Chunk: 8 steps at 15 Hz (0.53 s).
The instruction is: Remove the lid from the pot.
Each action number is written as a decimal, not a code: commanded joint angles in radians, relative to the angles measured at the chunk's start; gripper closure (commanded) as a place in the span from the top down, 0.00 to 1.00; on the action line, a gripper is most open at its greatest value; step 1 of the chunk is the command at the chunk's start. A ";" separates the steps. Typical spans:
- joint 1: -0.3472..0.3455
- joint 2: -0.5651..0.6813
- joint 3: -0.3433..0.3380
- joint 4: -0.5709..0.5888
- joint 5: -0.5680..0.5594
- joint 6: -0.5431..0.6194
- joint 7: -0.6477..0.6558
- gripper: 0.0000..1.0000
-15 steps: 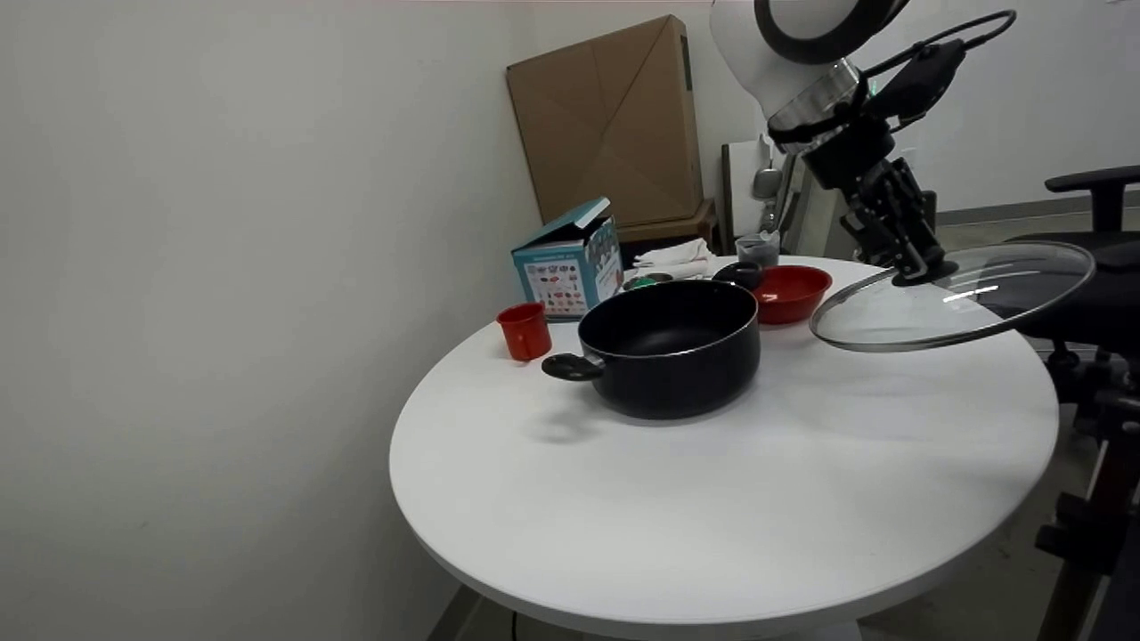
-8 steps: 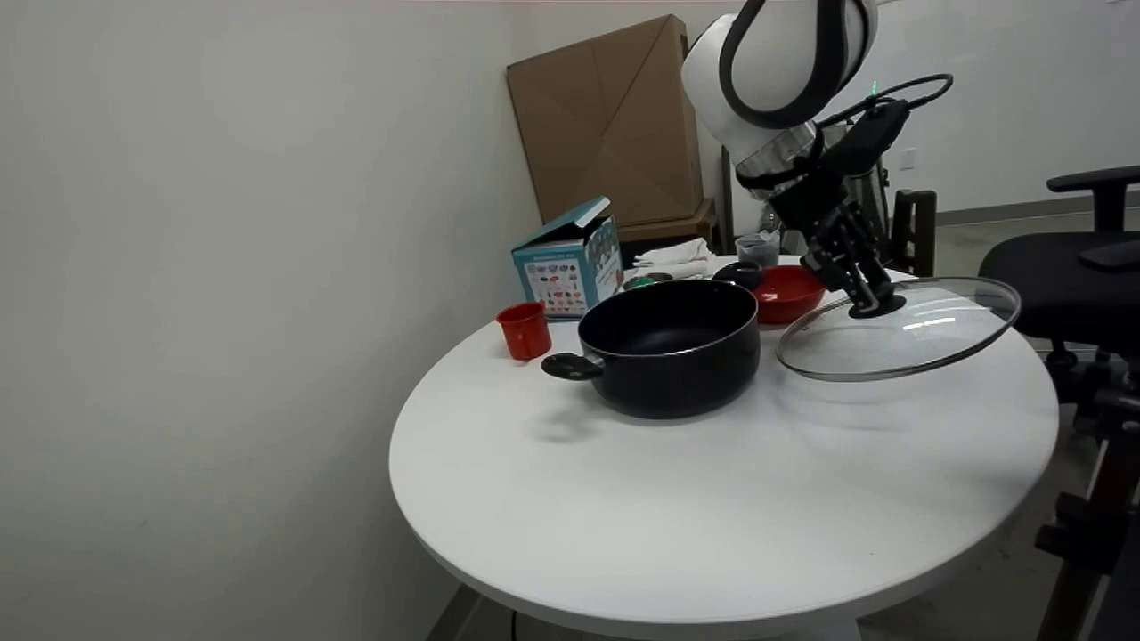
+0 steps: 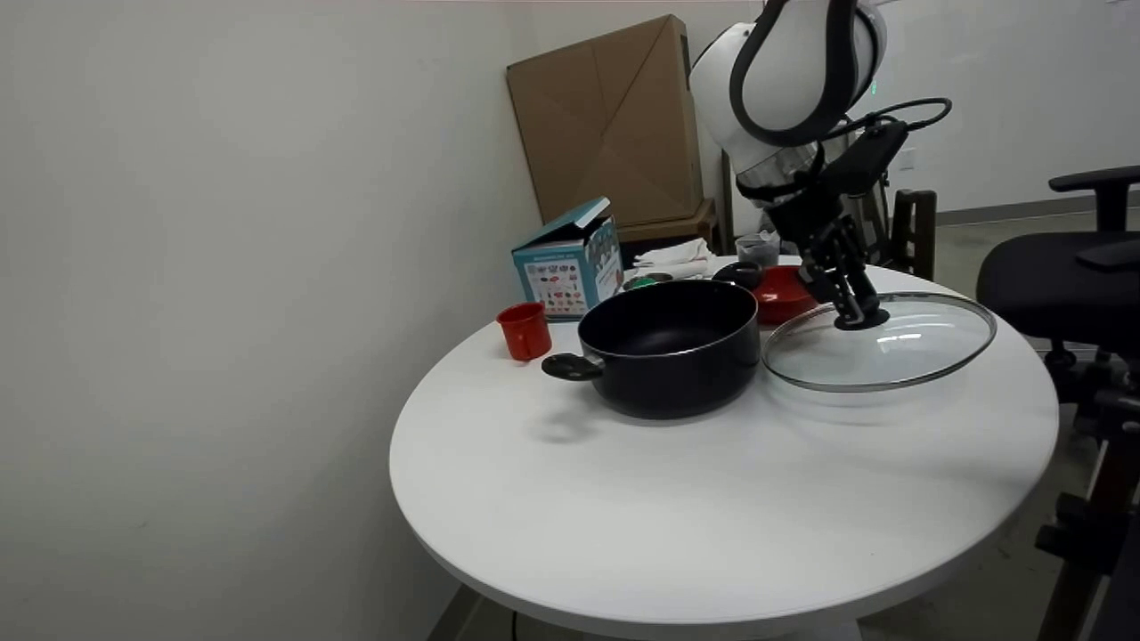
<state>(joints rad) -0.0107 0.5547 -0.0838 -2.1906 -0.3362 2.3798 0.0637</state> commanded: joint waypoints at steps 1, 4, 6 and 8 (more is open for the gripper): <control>0.008 -0.040 -0.033 -0.081 -0.027 0.040 -0.018 0.25; 0.015 -0.027 -0.065 -0.126 -0.057 0.082 -0.002 0.25; 0.017 -0.010 -0.083 -0.140 -0.075 0.124 0.004 0.25; 0.023 0.005 -0.098 -0.146 -0.092 0.170 0.008 0.25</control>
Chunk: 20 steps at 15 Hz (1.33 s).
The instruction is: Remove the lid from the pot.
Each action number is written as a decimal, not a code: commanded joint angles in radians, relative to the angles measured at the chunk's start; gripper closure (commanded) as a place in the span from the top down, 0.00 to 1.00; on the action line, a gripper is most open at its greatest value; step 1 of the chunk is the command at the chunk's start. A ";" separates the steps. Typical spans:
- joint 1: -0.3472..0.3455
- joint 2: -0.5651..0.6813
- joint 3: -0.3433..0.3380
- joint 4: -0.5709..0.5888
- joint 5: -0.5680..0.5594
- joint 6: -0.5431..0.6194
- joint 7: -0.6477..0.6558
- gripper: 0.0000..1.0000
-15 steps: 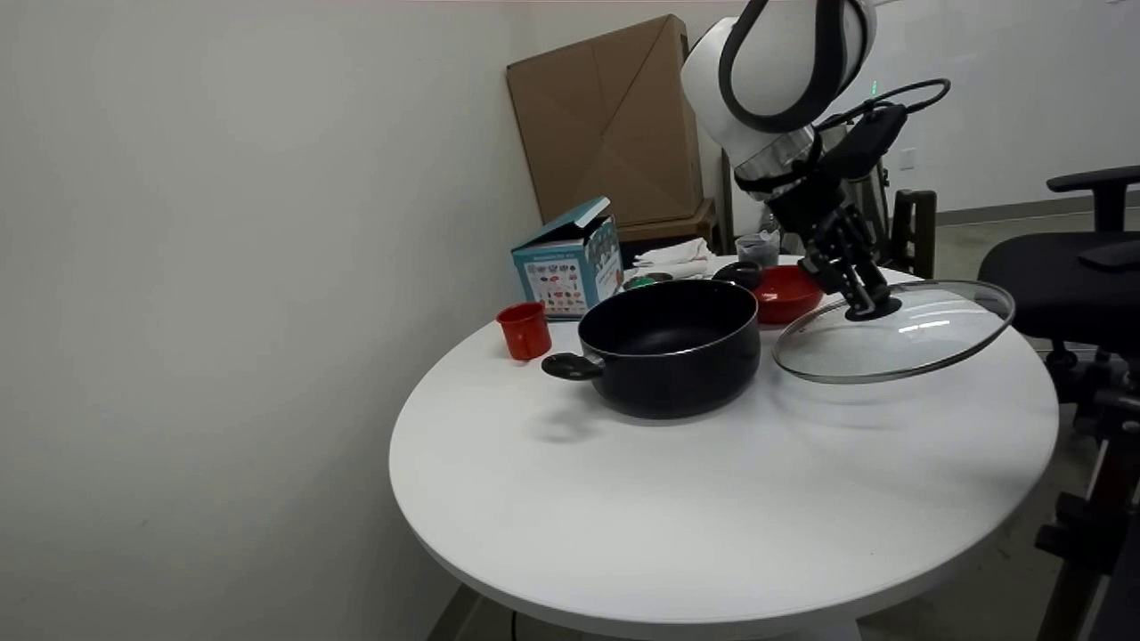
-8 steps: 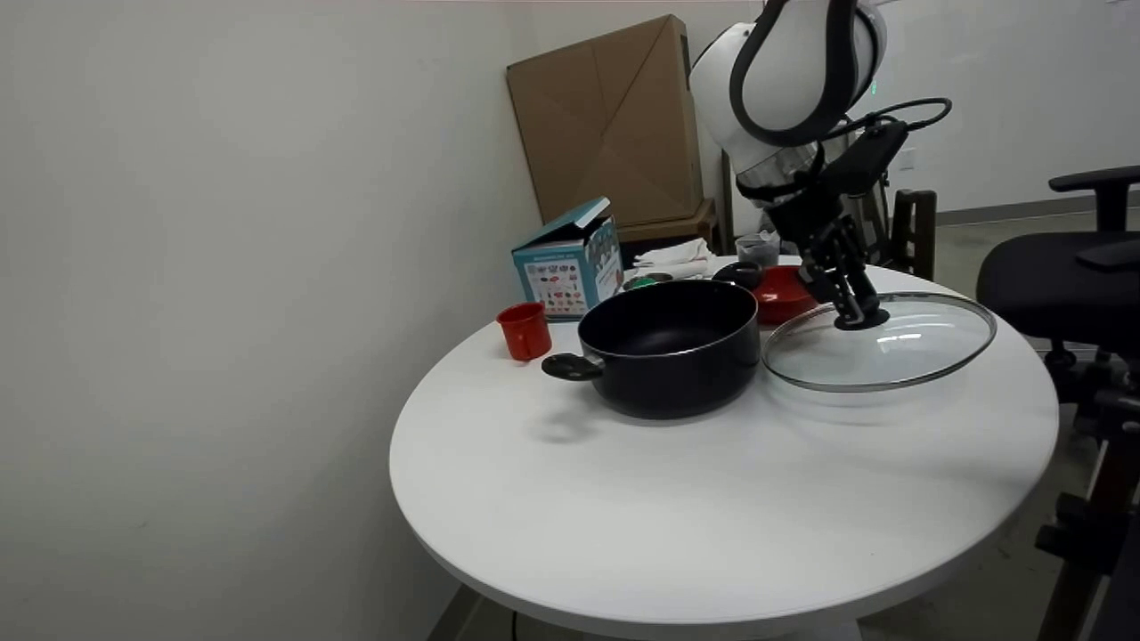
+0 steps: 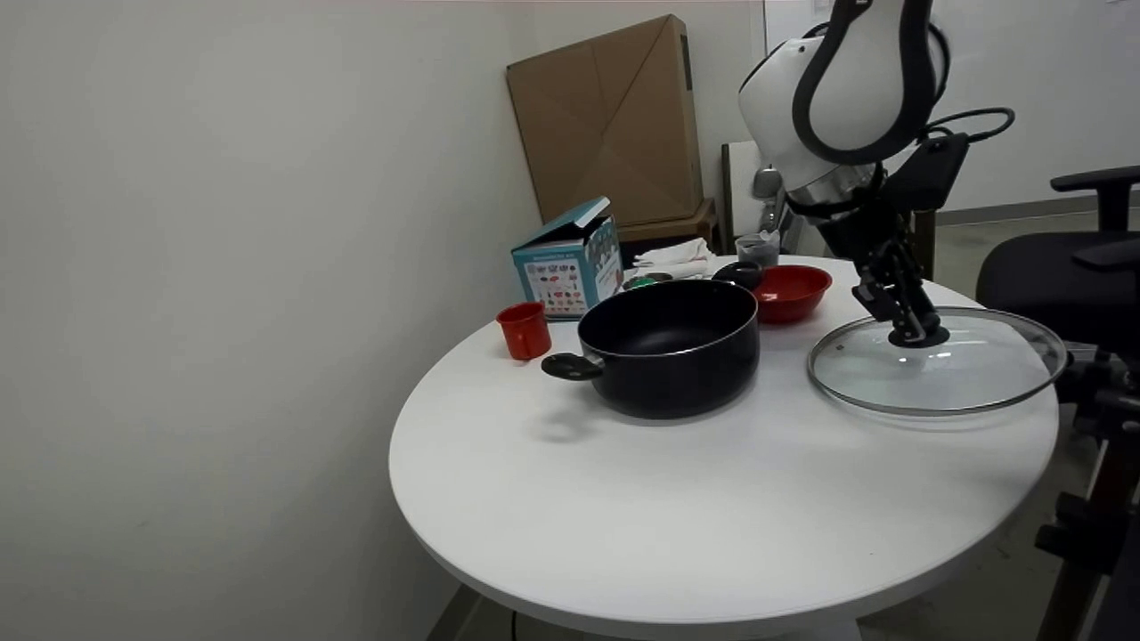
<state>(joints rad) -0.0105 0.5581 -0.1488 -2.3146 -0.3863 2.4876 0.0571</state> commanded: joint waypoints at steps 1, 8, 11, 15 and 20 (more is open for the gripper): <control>0.026 0.008 -0.040 -0.026 -0.050 0.086 0.016 0.25; 0.056 0.061 -0.082 -0.037 -0.071 0.174 0.024 0.25; 0.056 0.049 -0.078 -0.038 -0.045 0.144 0.023 0.76; 0.011 -0.045 -0.018 -0.060 0.052 0.066 -0.033 0.99; 0.004 -0.212 0.028 -0.068 0.154 -0.074 -0.036 1.00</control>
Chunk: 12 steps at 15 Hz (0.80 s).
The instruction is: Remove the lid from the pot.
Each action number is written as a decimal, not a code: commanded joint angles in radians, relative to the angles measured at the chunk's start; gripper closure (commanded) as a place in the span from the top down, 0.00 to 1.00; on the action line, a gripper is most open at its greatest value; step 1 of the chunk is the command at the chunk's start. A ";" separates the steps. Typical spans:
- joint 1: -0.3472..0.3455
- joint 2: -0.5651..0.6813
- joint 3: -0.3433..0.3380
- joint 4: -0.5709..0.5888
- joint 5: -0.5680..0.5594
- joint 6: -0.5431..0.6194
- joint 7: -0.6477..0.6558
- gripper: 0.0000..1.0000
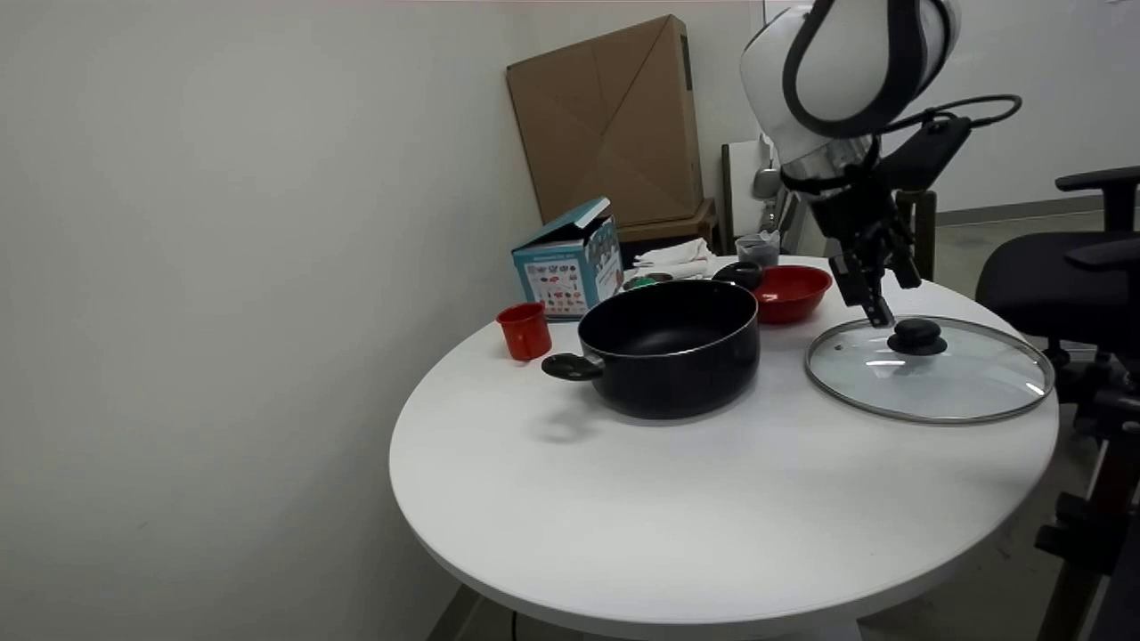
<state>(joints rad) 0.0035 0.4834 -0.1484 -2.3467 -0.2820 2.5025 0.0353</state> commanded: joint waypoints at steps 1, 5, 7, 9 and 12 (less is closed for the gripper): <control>-0.009 -0.170 0.035 -0.032 0.062 -0.119 -0.010 1.00; 0.011 -0.286 0.077 0.017 0.093 -0.279 0.010 1.00; 0.019 -0.326 0.107 0.051 0.114 -0.328 0.013 1.00; 0.029 -0.349 0.137 0.098 0.148 -0.355 0.013 1.00; 0.049 -0.360 0.171 0.167 0.168 -0.323 0.031 1.00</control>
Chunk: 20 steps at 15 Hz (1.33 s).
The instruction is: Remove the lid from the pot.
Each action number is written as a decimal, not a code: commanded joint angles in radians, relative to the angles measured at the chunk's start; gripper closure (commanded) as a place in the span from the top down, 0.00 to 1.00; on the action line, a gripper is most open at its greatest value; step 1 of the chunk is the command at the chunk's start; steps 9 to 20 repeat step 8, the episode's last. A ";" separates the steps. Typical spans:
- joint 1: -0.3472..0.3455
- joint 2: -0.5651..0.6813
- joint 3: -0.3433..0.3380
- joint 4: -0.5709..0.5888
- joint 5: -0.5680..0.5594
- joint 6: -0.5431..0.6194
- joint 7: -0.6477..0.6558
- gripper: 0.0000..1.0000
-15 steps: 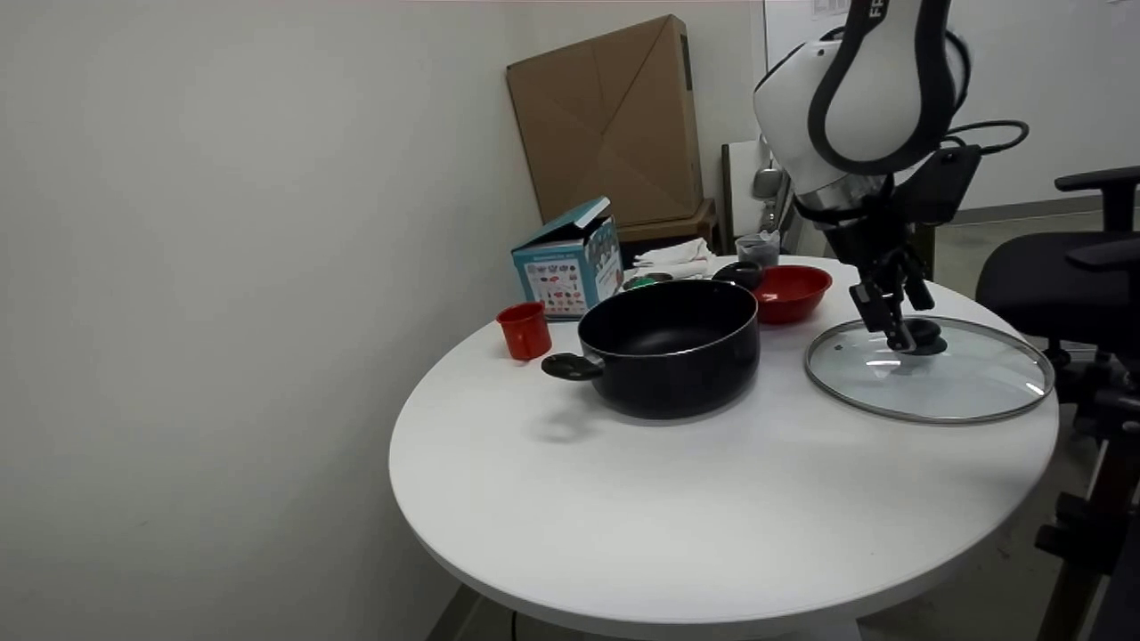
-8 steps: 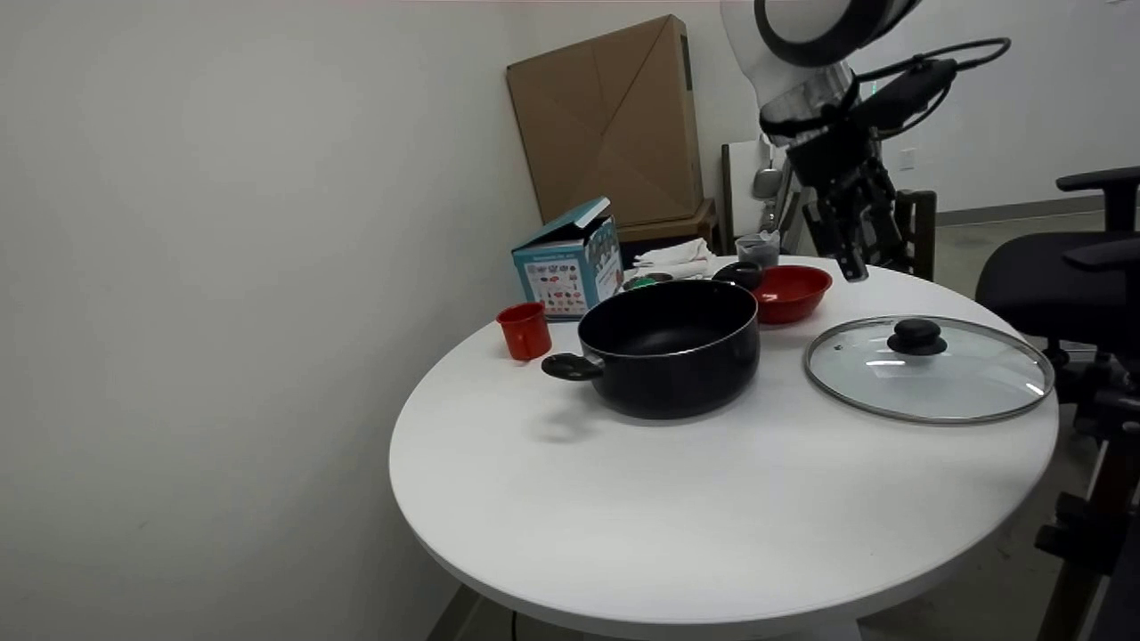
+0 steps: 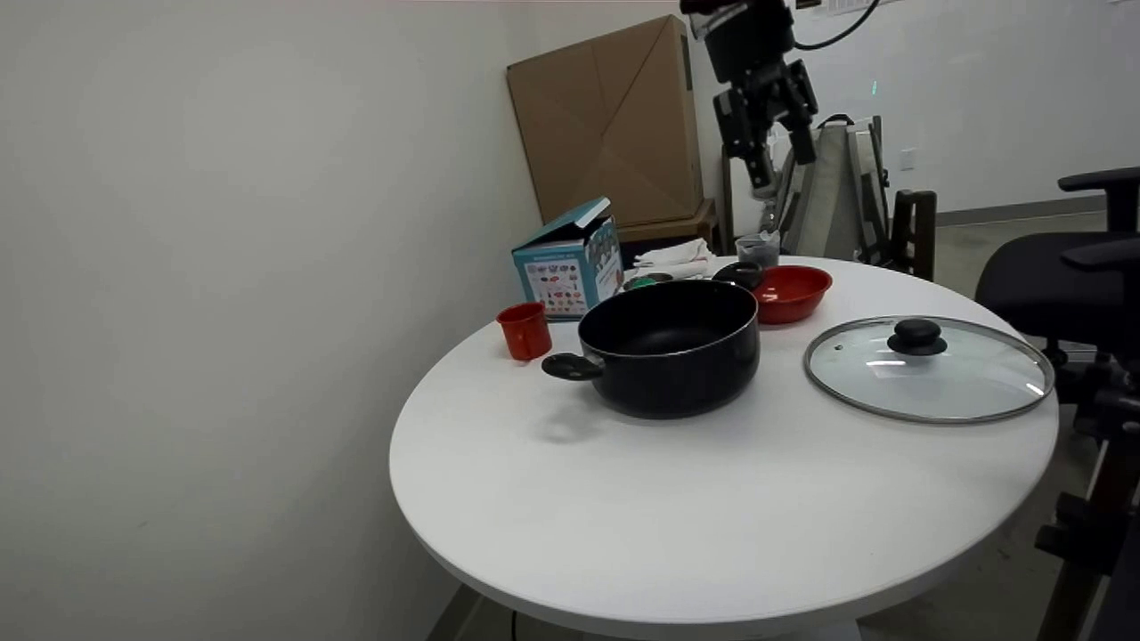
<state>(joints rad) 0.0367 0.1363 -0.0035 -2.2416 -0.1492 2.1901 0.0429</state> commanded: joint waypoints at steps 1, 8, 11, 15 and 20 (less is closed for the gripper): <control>0.020 -0.012 0.033 0.085 0.037 -0.006 0.034 1.00; 0.016 -0.006 0.034 0.074 0.012 -0.002 0.027 1.00; 0.016 -0.006 0.034 0.074 0.012 -0.002 0.027 1.00; 0.016 -0.006 0.034 0.074 0.012 -0.002 0.027 1.00; 0.016 -0.006 0.034 0.074 0.012 -0.002 0.027 1.00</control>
